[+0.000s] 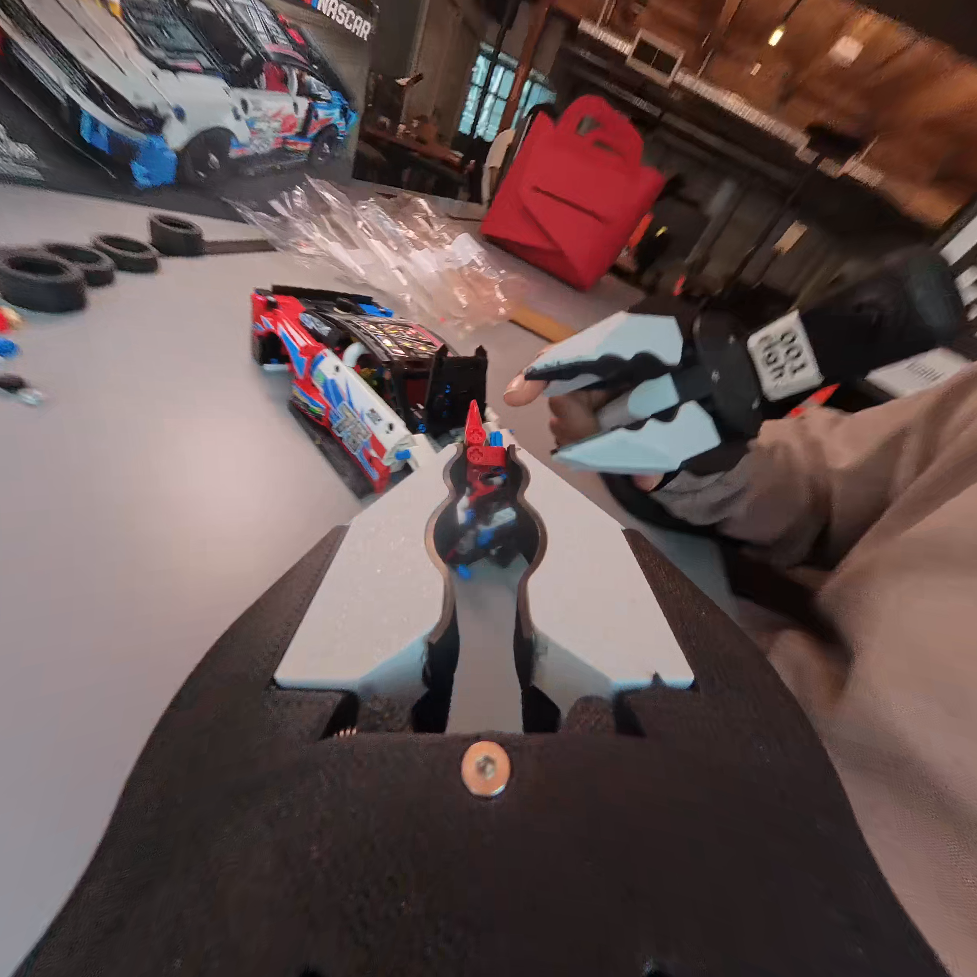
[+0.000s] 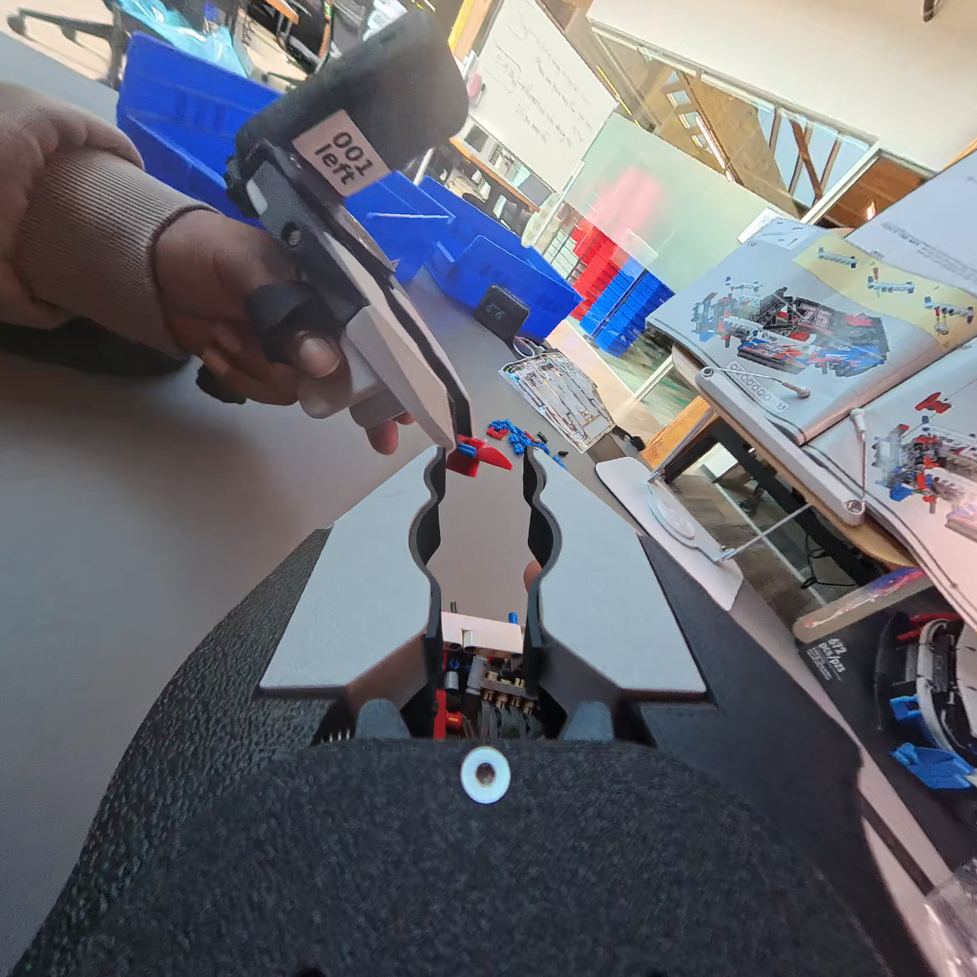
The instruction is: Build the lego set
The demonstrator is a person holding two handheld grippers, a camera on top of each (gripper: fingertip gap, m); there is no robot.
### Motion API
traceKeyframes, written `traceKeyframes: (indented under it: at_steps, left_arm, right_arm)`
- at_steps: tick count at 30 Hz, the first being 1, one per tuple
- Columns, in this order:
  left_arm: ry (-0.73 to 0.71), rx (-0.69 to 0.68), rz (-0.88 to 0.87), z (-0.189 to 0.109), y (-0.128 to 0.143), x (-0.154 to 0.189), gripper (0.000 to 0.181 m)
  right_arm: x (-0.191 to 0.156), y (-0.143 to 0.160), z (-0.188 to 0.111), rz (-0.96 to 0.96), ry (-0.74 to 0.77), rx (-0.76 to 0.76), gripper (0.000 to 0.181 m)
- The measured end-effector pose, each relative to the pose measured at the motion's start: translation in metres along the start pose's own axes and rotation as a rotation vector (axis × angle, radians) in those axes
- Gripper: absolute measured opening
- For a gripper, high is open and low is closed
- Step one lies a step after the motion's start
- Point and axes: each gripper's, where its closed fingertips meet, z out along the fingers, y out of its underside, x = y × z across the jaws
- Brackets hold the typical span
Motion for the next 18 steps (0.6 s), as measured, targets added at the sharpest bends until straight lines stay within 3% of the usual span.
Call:
traceKeyframes:
  at_steps: [5, 11, 18]
  left_arm:
    - [-0.149, -0.099, 0.353, -0.003, 0.007, -0.005, 0.012]
    - [-0.133, -0.144, 0.433, 0.002, 0.018, 0.001, 0.012]
    - [-0.070, -0.195, 0.529, 0.008, 0.031, 0.016, 0.012]
  right_arm:
    - [0.012, 0.016, -0.009, 0.047, -0.047, -0.046, 0.022]
    - [-0.001, 0.034, -0.004, -0.001, -0.101, -0.122, 0.016]
    - [-0.015, 0.034, -0.005, 0.049, -0.205, -0.109, 0.014]
